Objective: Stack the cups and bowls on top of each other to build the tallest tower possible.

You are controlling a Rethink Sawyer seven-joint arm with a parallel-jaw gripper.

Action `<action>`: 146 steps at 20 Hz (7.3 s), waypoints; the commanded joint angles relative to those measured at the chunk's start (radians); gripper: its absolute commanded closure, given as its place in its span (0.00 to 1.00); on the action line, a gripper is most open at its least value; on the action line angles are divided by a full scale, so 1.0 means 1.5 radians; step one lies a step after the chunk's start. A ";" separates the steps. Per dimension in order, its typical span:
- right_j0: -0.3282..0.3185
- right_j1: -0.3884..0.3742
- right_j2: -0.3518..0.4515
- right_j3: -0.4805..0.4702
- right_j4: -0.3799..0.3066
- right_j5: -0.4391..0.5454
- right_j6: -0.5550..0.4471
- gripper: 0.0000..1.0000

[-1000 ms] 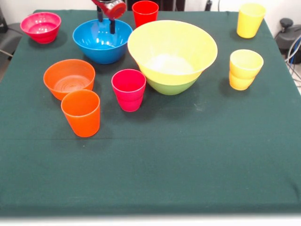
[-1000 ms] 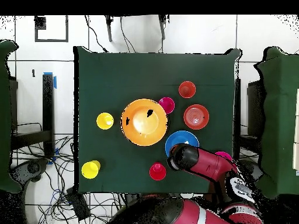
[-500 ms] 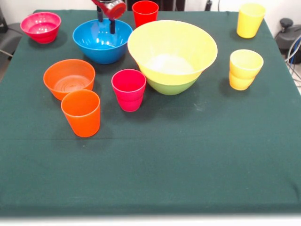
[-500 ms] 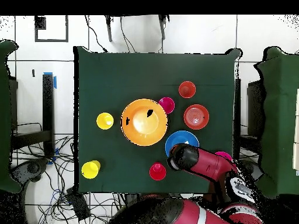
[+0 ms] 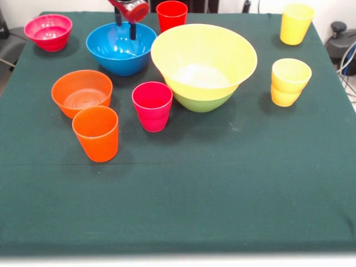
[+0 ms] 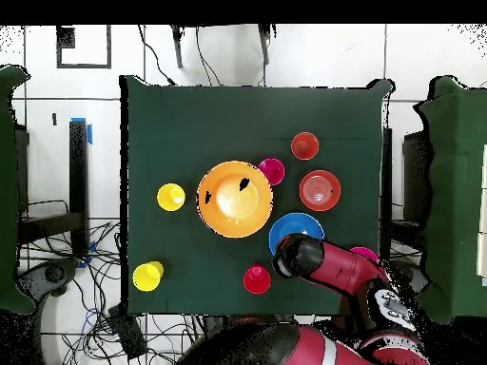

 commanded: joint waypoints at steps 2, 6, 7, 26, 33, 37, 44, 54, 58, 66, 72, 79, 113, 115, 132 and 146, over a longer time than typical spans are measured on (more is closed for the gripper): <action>-0.043 -0.007 0.069 0.038 -0.029 -0.065 0.012 0.00; -0.066 -0.039 0.072 0.058 -0.035 -0.047 -0.005 0.00; -0.063 -0.043 0.071 0.056 -0.034 -0.039 -0.005 0.00; -0.057 -0.042 0.071 0.054 -0.036 -0.036 0.006 0.00; -0.058 -0.006 0.071 0.039 -0.041 -0.067 0.012 0.00; -0.058 0.003 0.070 0.035 -0.043 -0.074 0.011 0.00; -0.066 0.013 0.069 0.036 -0.049 -0.079 0.008 0.00; -0.088 0.047 0.073 0.033 -0.070 -0.114 0.009 0.00; -0.094 0.059 0.072 0.030 -0.079 -0.123 0.010 0.00; -0.109 0.084 0.080 0.015 -0.093 -0.142 0.008 0.00; -0.107 0.052 0.082 0.022 -0.092 -0.105 0.000 0.00; -0.101 0.027 0.084 0.030 -0.087 -0.079 -0.003 0.00; -0.228 -0.016 0.247 0.104 -0.104 -0.058 -0.058 0.00; -0.240 -0.018 0.262 0.110 -0.109 -0.060 -0.060 0.00; -0.200 -0.013 0.237 0.101 -0.130 -0.072 -0.017 0.00; -0.168 -0.017 0.204 0.076 -0.142 -0.061 -0.014 1.00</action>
